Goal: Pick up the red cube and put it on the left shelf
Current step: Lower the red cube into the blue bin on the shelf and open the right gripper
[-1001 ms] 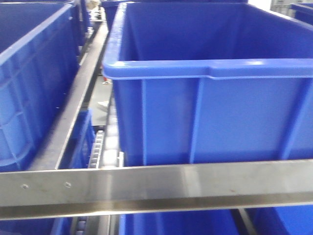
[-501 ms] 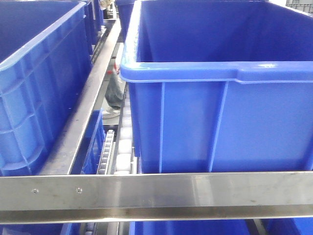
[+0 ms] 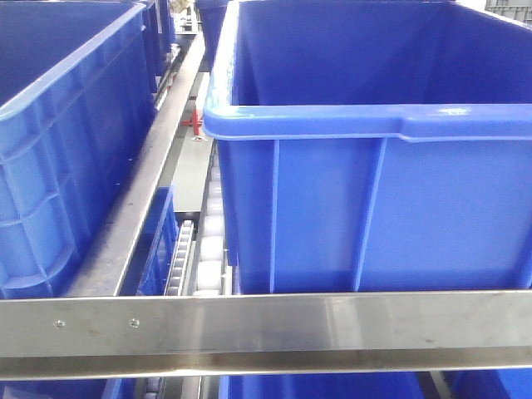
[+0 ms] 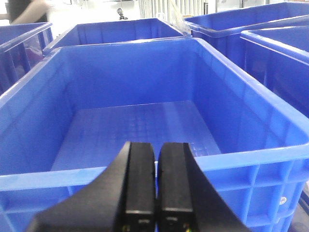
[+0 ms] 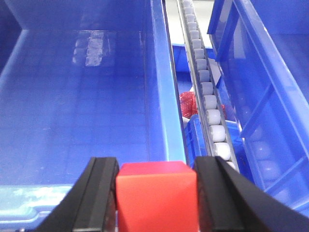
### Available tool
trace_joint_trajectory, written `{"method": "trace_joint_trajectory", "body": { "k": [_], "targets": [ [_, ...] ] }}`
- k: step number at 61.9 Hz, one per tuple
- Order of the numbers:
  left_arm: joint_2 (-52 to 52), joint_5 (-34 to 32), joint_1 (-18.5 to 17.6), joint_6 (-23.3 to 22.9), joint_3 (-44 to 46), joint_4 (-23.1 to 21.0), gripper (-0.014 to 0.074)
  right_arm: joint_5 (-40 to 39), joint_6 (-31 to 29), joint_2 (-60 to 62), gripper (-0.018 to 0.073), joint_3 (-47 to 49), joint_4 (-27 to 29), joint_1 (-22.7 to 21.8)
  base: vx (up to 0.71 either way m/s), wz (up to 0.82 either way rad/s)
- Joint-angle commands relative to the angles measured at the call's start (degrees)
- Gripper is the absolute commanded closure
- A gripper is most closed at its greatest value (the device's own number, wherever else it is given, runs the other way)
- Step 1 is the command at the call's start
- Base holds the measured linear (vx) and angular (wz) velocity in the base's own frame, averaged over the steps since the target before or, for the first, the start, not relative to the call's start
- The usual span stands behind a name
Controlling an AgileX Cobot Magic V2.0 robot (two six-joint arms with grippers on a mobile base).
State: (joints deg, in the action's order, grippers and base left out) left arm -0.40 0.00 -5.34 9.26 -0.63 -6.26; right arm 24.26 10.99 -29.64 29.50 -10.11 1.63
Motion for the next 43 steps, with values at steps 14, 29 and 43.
{"method": "trace_joint_trajectory", "body": {
  "k": [14, 29, 43],
  "targets": [
    [0.34, -4.80, 0.19, -0.10, -1.26, -0.49, 0.0491, -8.98, -0.10, -0.82, 0.0502, 1.83, -0.98, -0.32, 0.00, 0.00],
    [0.34, -4.80, 0.19, -0.10, -1.26, -0.49, 0.0491, -17.98, -0.10, -13.75, 0.0502, 7.43, 5.36, -0.21, 0.00, 0.00],
    [0.34, -4.80, 0.19, -0.10, -1.26, -0.49, 0.0491, -17.37, -0.10, -35.03, 0.0502, 22.80, 5.84, 8.04, 0.00, 0.00]
  ]
}}
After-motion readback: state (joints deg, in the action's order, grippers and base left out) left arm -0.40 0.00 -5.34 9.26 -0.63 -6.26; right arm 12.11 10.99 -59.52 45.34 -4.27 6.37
